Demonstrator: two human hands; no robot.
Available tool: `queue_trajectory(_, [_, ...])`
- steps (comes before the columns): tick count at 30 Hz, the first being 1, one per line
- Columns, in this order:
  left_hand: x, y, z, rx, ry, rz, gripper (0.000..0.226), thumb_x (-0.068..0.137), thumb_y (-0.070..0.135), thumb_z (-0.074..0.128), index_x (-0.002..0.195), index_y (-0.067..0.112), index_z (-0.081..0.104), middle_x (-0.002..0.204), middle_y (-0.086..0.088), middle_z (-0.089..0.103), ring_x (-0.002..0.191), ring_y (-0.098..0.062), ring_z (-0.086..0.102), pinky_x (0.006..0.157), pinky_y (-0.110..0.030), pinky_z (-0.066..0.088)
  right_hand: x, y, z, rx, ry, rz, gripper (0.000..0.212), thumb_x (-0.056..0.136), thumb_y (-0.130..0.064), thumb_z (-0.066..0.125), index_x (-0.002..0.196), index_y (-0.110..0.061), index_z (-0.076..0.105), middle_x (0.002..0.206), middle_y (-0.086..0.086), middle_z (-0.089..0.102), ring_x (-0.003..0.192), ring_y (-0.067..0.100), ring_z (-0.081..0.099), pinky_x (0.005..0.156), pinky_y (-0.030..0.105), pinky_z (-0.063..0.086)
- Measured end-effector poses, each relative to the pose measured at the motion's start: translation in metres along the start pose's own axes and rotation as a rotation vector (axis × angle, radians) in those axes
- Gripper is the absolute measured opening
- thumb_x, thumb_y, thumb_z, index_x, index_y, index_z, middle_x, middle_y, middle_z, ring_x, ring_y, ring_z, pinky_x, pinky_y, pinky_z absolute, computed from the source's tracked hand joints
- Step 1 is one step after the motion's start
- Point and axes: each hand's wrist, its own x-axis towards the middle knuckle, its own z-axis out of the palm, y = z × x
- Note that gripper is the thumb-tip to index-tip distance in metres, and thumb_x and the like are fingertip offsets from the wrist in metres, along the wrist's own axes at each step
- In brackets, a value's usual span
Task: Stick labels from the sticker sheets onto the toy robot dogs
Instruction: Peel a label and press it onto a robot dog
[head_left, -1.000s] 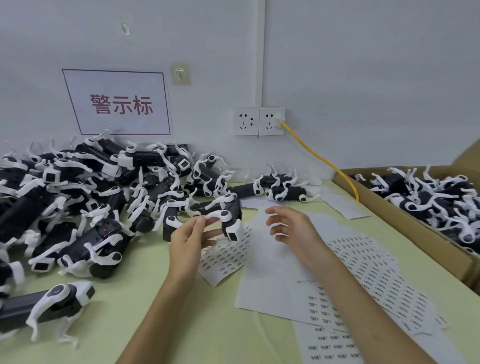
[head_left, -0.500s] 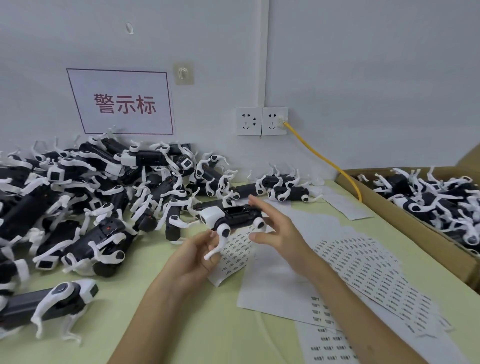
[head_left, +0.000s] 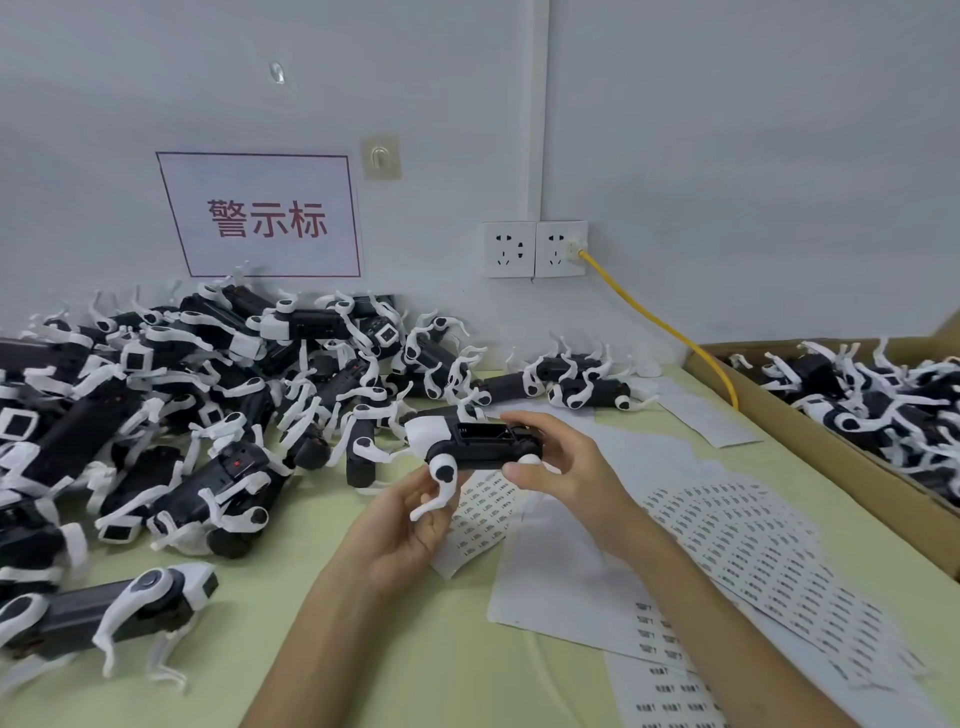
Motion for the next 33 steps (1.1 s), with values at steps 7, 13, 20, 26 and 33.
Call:
queue_trajectory(7, [-0.003, 0.0, 0.004, 0.269, -0.18, 0.204, 0.014, 0.091, 0.017, 0.054, 0.102, 0.013, 0.062, 0.139, -0.015, 0.065, 0.106, -0.028, 0.074, 0.09, -0.037, 0.049, 0.003, 0.002, 0.007, -0.026, 0.108, -0.016, 0.041, 0.069, -0.048, 0.087, 0.105, -0.042, 0.068, 0.104, -0.01, 0.072, 0.095, 0.012, 0.066, 0.082, 0.025, 0.051])
queue_trajectory(13, [-0.004, -0.015, 0.006, 0.674, -0.215, 0.218, 0.047, 0.103, 0.041, 0.055, 0.141, 0.015, 0.062, 0.143, -0.006, 0.063, 0.119, -0.018, 0.065, 0.098, -0.033, 0.048, 0.0, 0.01, 0.013, -0.075, 0.015, 0.04, 0.047, 0.07, -0.043, 0.087, 0.108, -0.034, 0.061, 0.101, -0.018, 0.069, 0.1, 0.007, 0.063, 0.081, 0.015, 0.048])
queue_trajectory(20, [-0.006, -0.016, 0.009, 0.688, -0.144, 0.303, 0.058, 0.098, 0.044, 0.056, 0.144, 0.008, 0.057, 0.134, -0.01, 0.068, 0.101, -0.015, 0.067, 0.086, -0.028, 0.051, 0.0, 0.009, 0.021, 0.054, -0.022, 0.044, 0.029, 0.089, -0.036, 0.068, 0.114, -0.022, 0.063, 0.103, -0.014, 0.069, 0.101, 0.011, 0.065, 0.088, 0.029, 0.05])
queue_trajectory(26, [-0.007, -0.021, 0.01, 0.687, -0.189, 0.292, 0.043, 0.099, 0.038, 0.059, 0.134, 0.015, 0.066, 0.127, -0.005, 0.071, 0.099, -0.018, 0.07, 0.083, -0.028, 0.057, 0.001, 0.009, 0.015, 0.008, 0.046, 0.031, 0.026, 0.098, -0.012, 0.066, 0.119, -0.027, 0.071, 0.113, -0.009, 0.071, 0.111, 0.019, 0.066, 0.101, 0.04, 0.051])
queue_trajectory(33, [-0.008, -0.032, 0.01, 0.827, -0.198, 0.283, 0.029, 0.098, 0.036, 0.066, 0.118, 0.017, 0.073, 0.109, -0.011, 0.075, 0.093, -0.021, 0.071, 0.081, -0.028, 0.057, 0.001, 0.01, 0.015, -0.009, 0.143, 0.069, 0.007, 0.091, -0.019, 0.076, 0.096, -0.019, 0.071, 0.096, -0.007, 0.075, 0.094, 0.018, 0.07, 0.081, 0.031, 0.053])
